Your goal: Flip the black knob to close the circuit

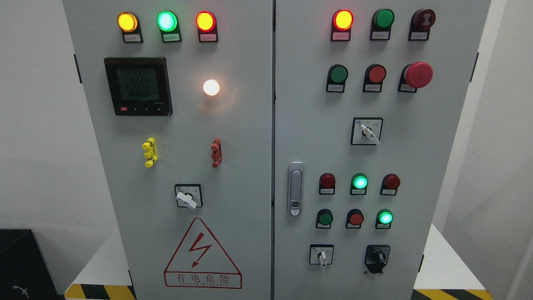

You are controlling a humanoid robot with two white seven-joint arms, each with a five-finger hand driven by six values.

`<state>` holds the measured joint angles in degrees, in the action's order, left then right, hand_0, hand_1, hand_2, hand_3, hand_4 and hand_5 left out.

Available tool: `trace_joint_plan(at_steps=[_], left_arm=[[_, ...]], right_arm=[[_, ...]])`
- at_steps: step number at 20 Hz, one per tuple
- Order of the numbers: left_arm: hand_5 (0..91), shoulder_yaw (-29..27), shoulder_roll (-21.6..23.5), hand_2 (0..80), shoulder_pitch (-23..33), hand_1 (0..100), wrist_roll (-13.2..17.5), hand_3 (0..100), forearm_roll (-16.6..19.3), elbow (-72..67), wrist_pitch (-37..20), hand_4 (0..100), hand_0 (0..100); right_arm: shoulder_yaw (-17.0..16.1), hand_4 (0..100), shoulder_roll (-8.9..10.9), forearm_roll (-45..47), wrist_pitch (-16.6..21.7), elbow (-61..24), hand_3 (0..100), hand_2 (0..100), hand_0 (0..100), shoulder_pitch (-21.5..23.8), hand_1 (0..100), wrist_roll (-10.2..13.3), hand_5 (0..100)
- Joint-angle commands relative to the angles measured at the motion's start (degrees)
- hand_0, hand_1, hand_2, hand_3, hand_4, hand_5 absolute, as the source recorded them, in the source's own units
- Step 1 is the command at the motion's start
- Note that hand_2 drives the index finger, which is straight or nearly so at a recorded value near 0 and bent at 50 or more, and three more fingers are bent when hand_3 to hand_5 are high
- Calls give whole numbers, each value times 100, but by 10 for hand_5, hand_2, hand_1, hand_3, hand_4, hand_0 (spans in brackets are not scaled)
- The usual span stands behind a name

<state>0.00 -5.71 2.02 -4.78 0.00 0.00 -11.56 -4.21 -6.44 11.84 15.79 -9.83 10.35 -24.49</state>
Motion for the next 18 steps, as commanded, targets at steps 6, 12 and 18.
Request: trace_joint_plan(at_steps=[6,12,18], left_arm=[[0,123,0,0,0,556,3,0,123,-123,5,0,120],[0,123,0,0,0,556,3,0,123,-123,5,0,120],[0,123,0,0,0,556,3,0,123,-123,-4,0,120]], right_arm=[[104,0,-15,-42,3,-63,0,0,0,-51,126,242,0],[1071,0,-15,-164,126,-1361,39,49,0,204,123,875,0],[1125,245,20,-1252,275,-2444,312,187,0,371,122,1893,120]])
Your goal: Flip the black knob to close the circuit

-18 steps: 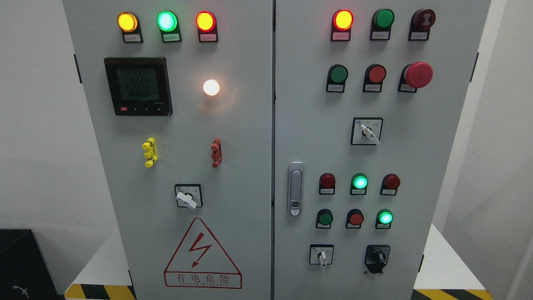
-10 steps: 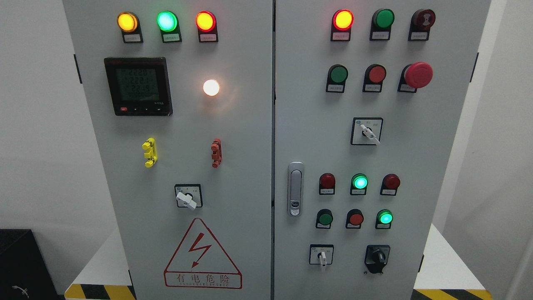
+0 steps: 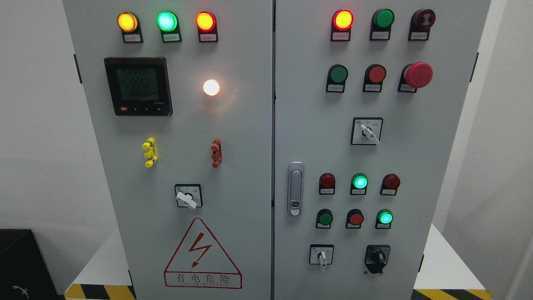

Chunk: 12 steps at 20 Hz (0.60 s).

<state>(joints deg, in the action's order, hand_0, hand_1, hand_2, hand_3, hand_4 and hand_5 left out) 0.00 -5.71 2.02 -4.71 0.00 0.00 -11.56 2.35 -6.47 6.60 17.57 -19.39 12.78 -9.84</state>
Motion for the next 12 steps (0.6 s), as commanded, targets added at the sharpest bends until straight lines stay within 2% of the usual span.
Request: trace_joint_plan(at_steps=[1,3,5,6,7,9,10,12], left_arm=[[0,123,0,0,0,556,-12,0,123,-123,5,0,120],[0,123,0,0,0,556,-12,0,123,-123,-4,0,120],[0,123,0,0,0,556,-3,0,123,-123,5,0,120],[0,123,0,0,-9,556,-12,0,123,-123,-4,0,120],[0,123,0,0,0,556,-12,0,123,-123,-4,0,120],[0,123,0,0,0,556,-3,0,123,-123,-4,0,120],[0,123,0,0,0,556,-3,0,123,-123,5,0,120],[0,123,0,0,0,556,-3,0,123,-123,-4,0,120]], right_arm=[[468,262,23,-905,149,-1637,335,197,0,129,120,587,126],[468,361,31,-1282,229,-1953,443,249,0,129,111,868,213],[460,410,40,-1765,247,-2261,554,304,0,129,102,1123,256],[460,457,40,-2011,255,-2402,611,383,0,129,96,1246,298],[451,460,40,-2266,264,-2568,610,396,0,129,94,1422,307],[442,545,32,-2802,264,-2911,698,532,0,129,91,1799,413],[398,548,31,-3049,264,-3043,700,533,0,120,92,1932,418],[249,625,14,-3480,264,-3333,787,644,0,102,100,1994,552]])
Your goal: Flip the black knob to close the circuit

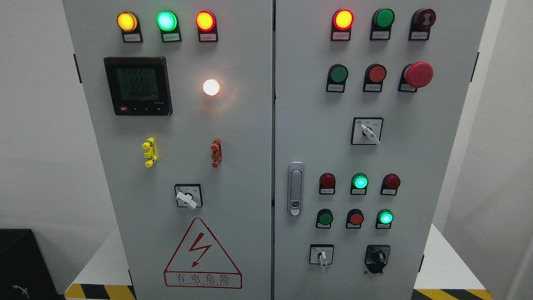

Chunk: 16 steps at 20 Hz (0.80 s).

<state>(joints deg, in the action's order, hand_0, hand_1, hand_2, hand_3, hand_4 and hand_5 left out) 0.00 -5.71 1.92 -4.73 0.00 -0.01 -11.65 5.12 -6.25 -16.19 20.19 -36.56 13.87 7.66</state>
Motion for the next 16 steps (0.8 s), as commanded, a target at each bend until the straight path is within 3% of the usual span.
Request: trace_joint_plan(at_steps=[1,6,11,16], left_arm=[[0,123,0,0,10,556,-2,0,123,-122,13,0,120],[0,123,0,0,10,556,-2,0,123,-122,13,0,120],[0,123,0,0,10,556,-11,0,123,-122,4,0,120],[0,123,0,0,10,556,-2,0,123,-122,4,0,120]], right_arm=[[-80,649,-8,-1376,3,-1783,809,668,0,-24,106,245,581],[-177,720,1,-2045,-32,-2521,886,742,0,-68,132,262,718],[-432,732,-43,-2678,-93,-3216,905,751,0,-252,134,227,747],[-441,740,-60,-2705,-647,-3840,912,757,0,-578,137,166,756]])
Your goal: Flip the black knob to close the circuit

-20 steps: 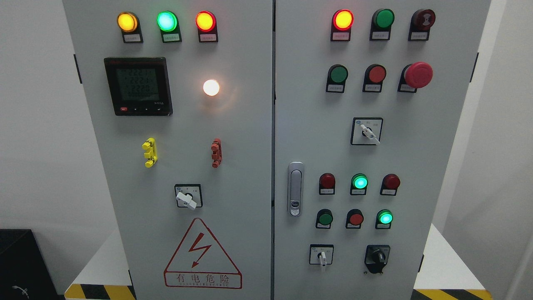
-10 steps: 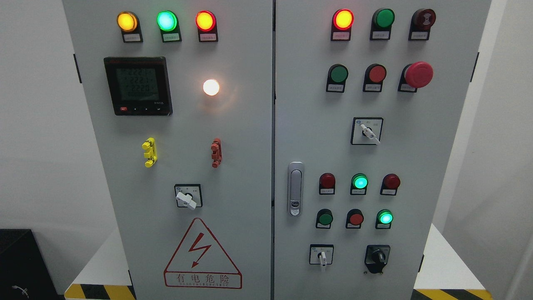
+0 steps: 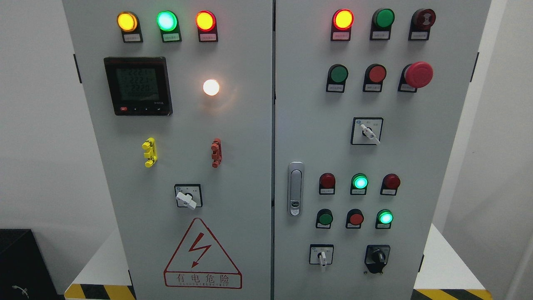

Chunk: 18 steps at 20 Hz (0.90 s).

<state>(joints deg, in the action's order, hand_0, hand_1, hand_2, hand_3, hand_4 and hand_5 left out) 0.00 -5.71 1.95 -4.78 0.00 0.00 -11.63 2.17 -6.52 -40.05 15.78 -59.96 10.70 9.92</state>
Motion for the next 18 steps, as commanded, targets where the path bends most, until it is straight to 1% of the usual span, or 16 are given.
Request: trace_joint_plan(at_steps=[1,5,7,10,13,15,18], left_arm=[[0,123,0,0,7,556,3,0,123,-123,11,0,120],[0,123,0,0,7,556,3,0,123,-123,12,0,120],[0,123,0,0,7,556,3,0,123,-123,3,0,120],[0,123,0,0,7,556,3,0,123,-123,3,0,120],[0,123,0,0,7,556,-6,0,123,-123,12,0,120],[0,123,0,0,7,556,3,0,123,-123,3,0,120],[0,123,0,0,7,556,3,0,123,-123,11,0,120]], right_arm=[[-147,742,-33,-319,-276,-1579,913,758,0,-304,137,-60,758],[-173,748,-59,-328,-417,-1791,917,760,0,-489,140,-113,760],[-278,750,-68,-354,-593,-1983,919,761,0,-542,143,-121,760],[-278,751,-68,-424,-874,-2308,922,762,0,-586,145,-139,761],[-278,755,-68,-634,-1024,-2546,924,764,0,-630,145,-139,766],[-296,756,-68,-661,-1120,-2713,926,765,0,-691,144,-218,770],[-305,757,-77,-670,-1384,-2906,928,769,0,-840,141,-288,773]])
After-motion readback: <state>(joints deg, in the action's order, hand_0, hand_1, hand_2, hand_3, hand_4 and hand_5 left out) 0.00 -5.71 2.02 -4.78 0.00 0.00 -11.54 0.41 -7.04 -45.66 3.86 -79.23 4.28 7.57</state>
